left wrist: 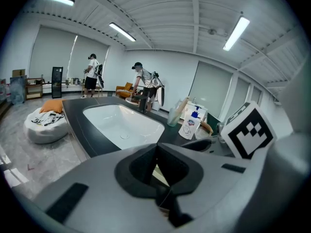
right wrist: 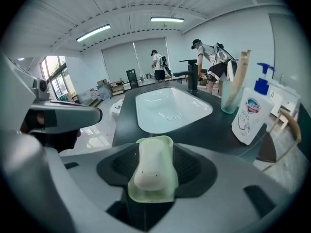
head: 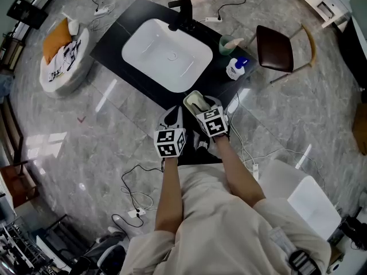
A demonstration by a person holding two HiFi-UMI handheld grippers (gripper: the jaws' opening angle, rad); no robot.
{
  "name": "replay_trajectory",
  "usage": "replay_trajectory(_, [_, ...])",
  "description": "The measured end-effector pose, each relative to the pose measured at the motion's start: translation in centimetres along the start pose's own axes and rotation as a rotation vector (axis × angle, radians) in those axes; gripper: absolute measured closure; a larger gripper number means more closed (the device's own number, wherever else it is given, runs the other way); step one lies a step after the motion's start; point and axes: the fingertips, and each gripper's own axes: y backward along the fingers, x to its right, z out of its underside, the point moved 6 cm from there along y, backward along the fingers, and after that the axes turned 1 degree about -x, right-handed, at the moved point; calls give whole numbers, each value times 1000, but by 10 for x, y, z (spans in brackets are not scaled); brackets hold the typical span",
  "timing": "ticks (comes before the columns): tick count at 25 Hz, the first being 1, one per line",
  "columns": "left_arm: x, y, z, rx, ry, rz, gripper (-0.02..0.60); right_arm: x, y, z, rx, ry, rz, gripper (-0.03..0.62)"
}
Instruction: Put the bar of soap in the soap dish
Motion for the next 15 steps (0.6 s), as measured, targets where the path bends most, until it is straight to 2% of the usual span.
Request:
replay_trajectory(10, [13, 2, -4, 22, -37, 12, 577, 8, 25, -6, 58, -4, 5, 375])
replay_trajectory(15, [12, 4, -8, 31, -31, 7, 577, 4, 37, -10, 95, -4, -31, 375])
